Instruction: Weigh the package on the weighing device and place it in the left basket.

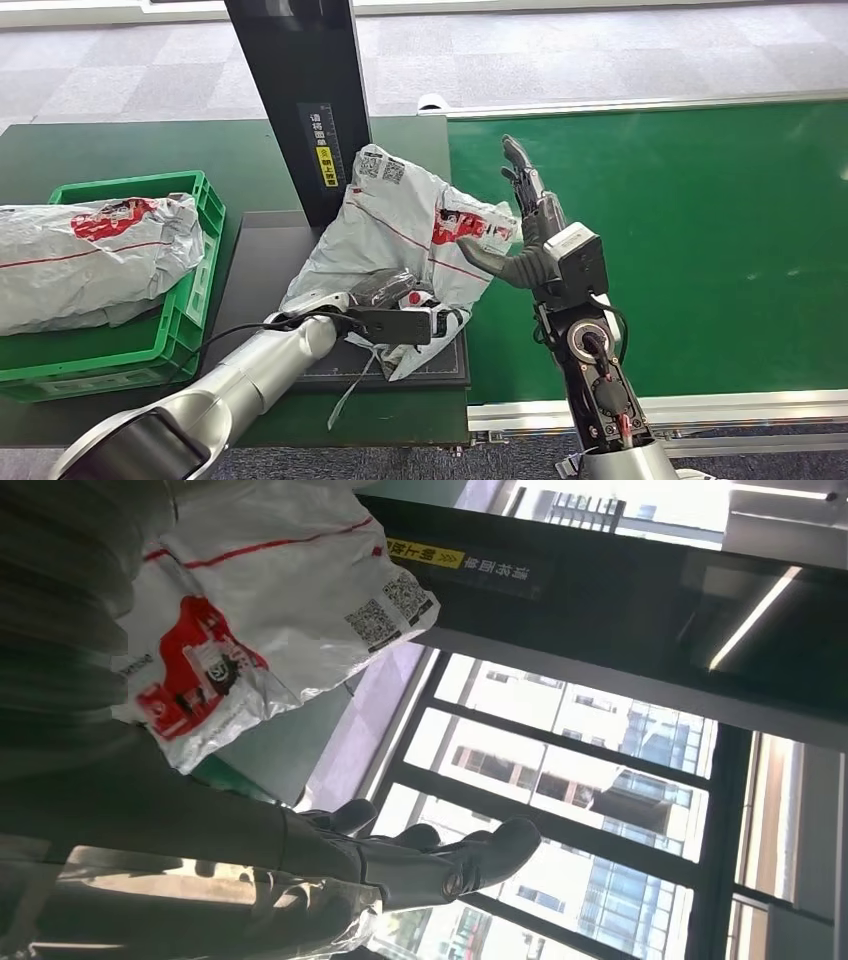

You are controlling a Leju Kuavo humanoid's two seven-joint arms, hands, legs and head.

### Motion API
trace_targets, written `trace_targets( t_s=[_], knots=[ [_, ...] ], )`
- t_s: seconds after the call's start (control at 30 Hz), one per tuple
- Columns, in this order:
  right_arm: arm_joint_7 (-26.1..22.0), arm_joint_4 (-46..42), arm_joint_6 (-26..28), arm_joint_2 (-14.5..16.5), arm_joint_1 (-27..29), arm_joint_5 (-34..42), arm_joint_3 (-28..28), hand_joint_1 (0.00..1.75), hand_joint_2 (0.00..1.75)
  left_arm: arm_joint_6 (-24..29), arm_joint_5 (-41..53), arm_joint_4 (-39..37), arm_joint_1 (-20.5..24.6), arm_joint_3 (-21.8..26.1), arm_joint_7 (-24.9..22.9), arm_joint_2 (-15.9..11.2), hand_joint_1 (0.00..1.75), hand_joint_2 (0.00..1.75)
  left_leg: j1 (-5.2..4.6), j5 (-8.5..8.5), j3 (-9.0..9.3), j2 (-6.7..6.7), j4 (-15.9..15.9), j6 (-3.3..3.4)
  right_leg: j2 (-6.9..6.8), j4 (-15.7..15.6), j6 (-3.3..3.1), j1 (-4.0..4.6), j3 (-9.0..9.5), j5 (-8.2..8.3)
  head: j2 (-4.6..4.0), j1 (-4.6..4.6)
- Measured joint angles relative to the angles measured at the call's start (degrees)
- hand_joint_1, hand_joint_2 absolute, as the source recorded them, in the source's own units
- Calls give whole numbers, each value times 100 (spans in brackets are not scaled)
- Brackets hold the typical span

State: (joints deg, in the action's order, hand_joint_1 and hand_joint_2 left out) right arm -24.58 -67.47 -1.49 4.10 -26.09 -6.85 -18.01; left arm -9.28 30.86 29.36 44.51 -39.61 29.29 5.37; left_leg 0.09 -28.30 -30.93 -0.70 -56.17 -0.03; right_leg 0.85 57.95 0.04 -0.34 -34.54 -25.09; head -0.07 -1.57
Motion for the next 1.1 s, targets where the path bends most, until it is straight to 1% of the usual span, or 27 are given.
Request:
trace_targets(
  t_s=[0.03, 0.07, 0.13, 0.2, 0.27, 0.33, 0.37, 0.43, 0.53, 0.6, 0.67, 0.77, 0.87, 0.93, 1.0, 1.1],
  knots=[
    [5, -44, 43, -19, 35, 2, 21, 0, 175, 95, -244, 395, -145, 75, 57, -75, 175, 175, 0, 0, -2, 0, 0, 0, 0, 0, 0, 0, -2, 0, 0, 0],
    [11, -109, 100, -42, 91, -3, 55, 0, 175, 241, -493, 947, -329, 179, 95, -169, 175, 175, 0, 0, -4, 1, 0, 0, 2, 1, 0, 0, -5, 0, 0, 0],
    [21, -295, 248, -95, 274, -38, 177, 0, 175, 733, -921, 2375, -776, 496, 194, -374, 175, 175, 0, -5, -8, 6, 0, -1, 10, 1, 0, 0, -12, -2, 0, -1],
    [15, -550, 389, -146, 545, -111, 354, 0, 175, 1366, -1210, 3922, -1276, 918, 431, -519, 175, 175, 0, -11, -18, 10, 1, -3, 16, 1, 1, 0, -24, -6, 0, 0],
    [16, -827, 453, -180, 808, -194, 540, 0, 175, 1992, -1315, 5309, -1756, 1319, 745, -580, 175, 175, 0, -15, -33, 10, 1, -4, 17, 1, 2, 0, -38, -9, 0, 0],
    [40, -1071, 460, -203, 1000, -249, 706, 0, 175, 2546, -1321, 6483, -2163, 1635, 949, -596, 175, 175, 0, -18, -42, 10, 2, -4, 17, 0, 3, 0, -46, -12, 0, 0],
    [58, -1176, 454, -210, 1071, -267, 779, 0, 175, 2773, -1323, 6972, -2328, 1772, 984, -598, 175, 175, 1, -19, -44, 9, 2, -4, 16, 0, 3, 0, -47, -15, 0, 0],
    [86, -1344, 426, -214, 1171, -300, 891, 0, 175, 3139, -1359, 7675, -2570, 2029, 978, -595, 175, 175, 1, -20, -45, 8, 3, -5, 15, -1, 3, 0, -46, -17, 0, 0],
    [101, -1516, 390, -206, 1256, -349, 988, 0, 175, 3531, -1507, 8196, -2760, 2487, 884, -577, 175, 175, 0, -17, -42, 7, 3, -3, 14, -1, 1, 0, -41, -15, 0, 1],
    [109, -1587, 387, -194, 1285, -362, 1010, 0, 175, 3632, -1596, 8267, -2778, 2874, 725, -565, 175, 175, 0, -12, -38, 7, 3, -3, 13, -1, -1, 0, -38, -12, 0, 1],
    [115, -1652, 387, -180, 1311, -370, 1016, 0, 175, 3648, -1610, 8145, -2736, 3336, 505, -566, 175, 175, 1, -8, -33, 7, 3, -4, 14, 0, -3, 0, -36, -9, 0, 0],
    [124, -1724, 387, -170, 1337, -373, 1015, 0, 175, 3625, -1428, 7470, -2491, 4074, 89, -673, 175, 175, 2, -1, -29, 7, 3, -11, 14, 1, -7, 2, -35, -5, 0, 1],
    [132, -1751, 389, -166, 1339, -367, 1003, 0, 175, 3601, -868, 6284, -2063, 4689, -266, -940, 175, 175, 6, 5, -27, 8, 3, -19, 15, 5, -15, 8, -37, 1, 0, -1],
    [142, -1753, 390, -166, 1338, -349, 984, 0, 175, 3611, -336, 5395, -1757, 4940, -467, -1147, 175, 175, 9, 8, -26, 9, 3, -22, 15, 6, -19, 13, -37, 3, 0, -1],
    [151, -1753, 391, -166, 1333, -323, 959, 0, 175, 3557, 321, 4489, -1439, 5036, -837, -1366, 175, 175, 10, 9, -27, 9, 3, -22, 15, 8, -19, 13, -37, 3, 0, 1],
    [167, -1753, 389, -166, 1307, -268, 893, 0, 175, 3452, 1445, 3095, -903, 5017, -1573, -1708, 175, 175, 10, 9, -28, 13, 3, -23, 18, 9, -19, 13, -38, 4, 0, 2]
  ],
)
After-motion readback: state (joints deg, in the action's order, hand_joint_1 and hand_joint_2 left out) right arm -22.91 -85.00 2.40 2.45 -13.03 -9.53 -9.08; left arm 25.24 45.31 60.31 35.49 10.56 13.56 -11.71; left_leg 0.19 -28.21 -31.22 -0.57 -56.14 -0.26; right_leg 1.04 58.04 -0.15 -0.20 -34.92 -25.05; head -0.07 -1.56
